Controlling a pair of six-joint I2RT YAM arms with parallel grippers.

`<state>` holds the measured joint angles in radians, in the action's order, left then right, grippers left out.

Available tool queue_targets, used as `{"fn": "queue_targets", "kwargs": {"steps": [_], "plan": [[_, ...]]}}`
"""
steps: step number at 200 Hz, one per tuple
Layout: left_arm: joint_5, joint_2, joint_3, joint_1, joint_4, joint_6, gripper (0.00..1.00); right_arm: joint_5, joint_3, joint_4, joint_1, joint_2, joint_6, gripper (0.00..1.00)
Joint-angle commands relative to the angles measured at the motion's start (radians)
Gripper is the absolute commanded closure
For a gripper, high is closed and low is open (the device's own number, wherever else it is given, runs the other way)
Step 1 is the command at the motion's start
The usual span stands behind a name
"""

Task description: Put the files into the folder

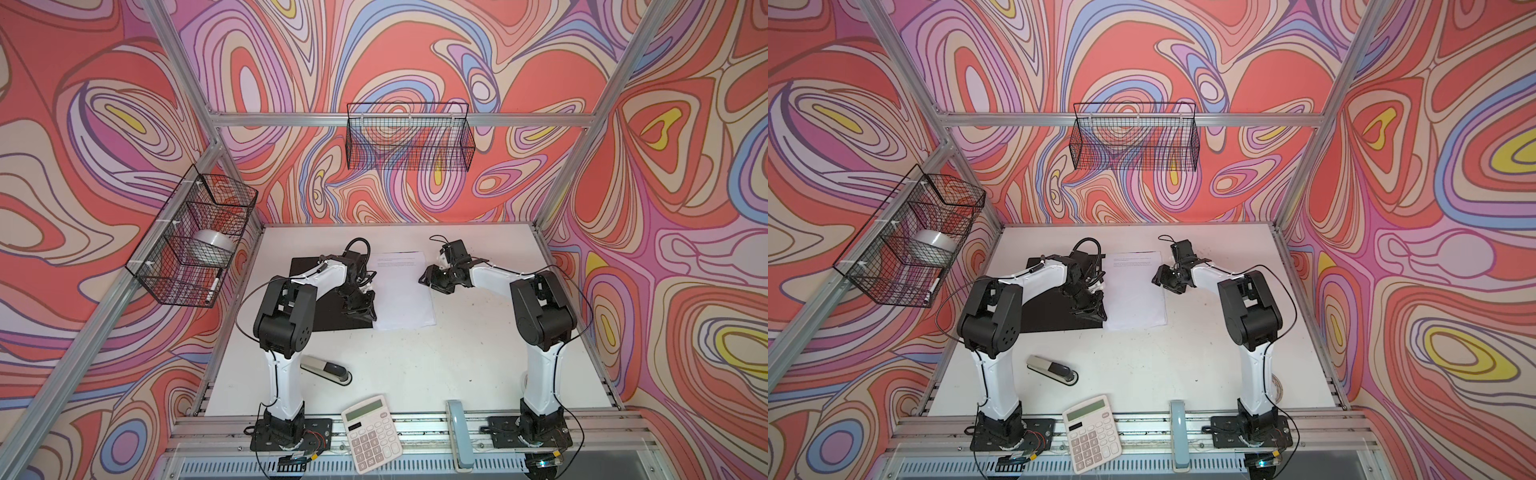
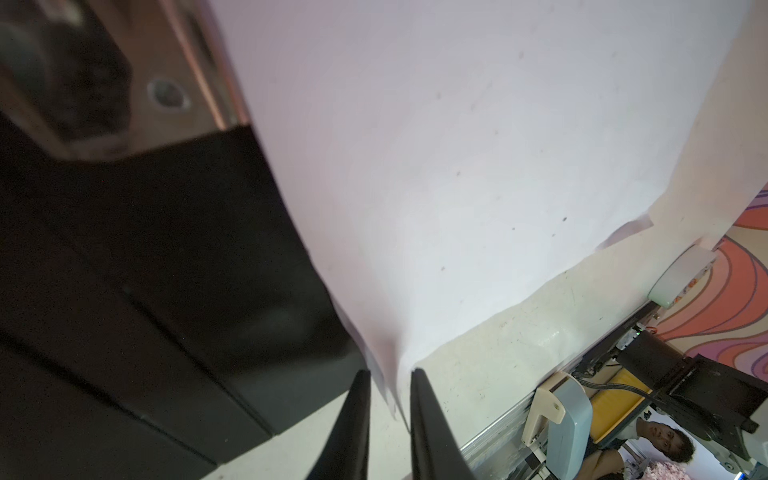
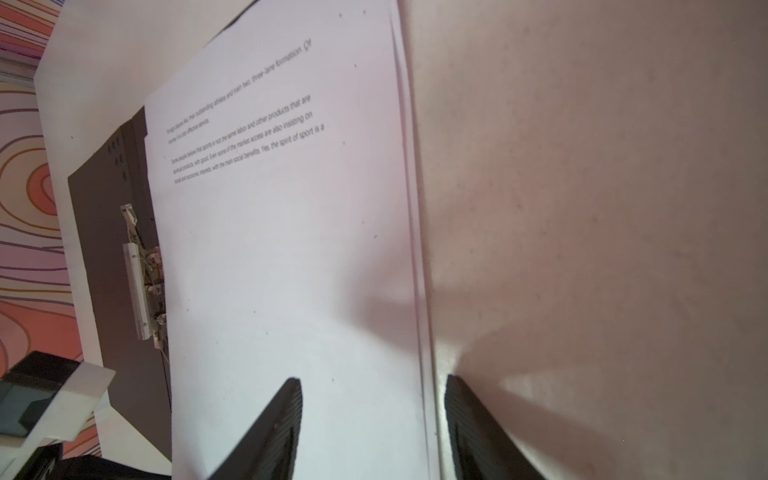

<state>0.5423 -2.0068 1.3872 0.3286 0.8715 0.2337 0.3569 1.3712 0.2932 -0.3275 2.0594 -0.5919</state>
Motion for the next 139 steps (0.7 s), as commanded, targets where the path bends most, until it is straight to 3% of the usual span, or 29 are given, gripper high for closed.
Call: {"fn": "queue_targets", "kwargs": {"steps": [1,32,81,123,139], "plan": [[-0.025,0.005,-0.004,0.006,0.046,-0.028,0.67,0.001,0.036,0.019,0.007,0.027,0.025,0.43],[-0.045,-0.008,0.001,0.005,0.071,-0.051,0.54,-0.003,0.078,0.058,0.007,0.052,0.046,0.45],[-0.051,0.008,-0.019,0.007,0.058,-0.066,0.51,-0.001,0.094,0.062,0.007,0.055,0.058,0.48],[-0.081,0.082,0.015,0.006,0.084,-0.116,0.49,-0.079,-0.014,0.052,-0.019,-0.17,0.041,0.5],[-0.104,0.116,0.054,0.005,0.113,-0.153,0.48,-0.104,-0.029,0.141,-0.049,-0.25,0.051,0.5]]}}
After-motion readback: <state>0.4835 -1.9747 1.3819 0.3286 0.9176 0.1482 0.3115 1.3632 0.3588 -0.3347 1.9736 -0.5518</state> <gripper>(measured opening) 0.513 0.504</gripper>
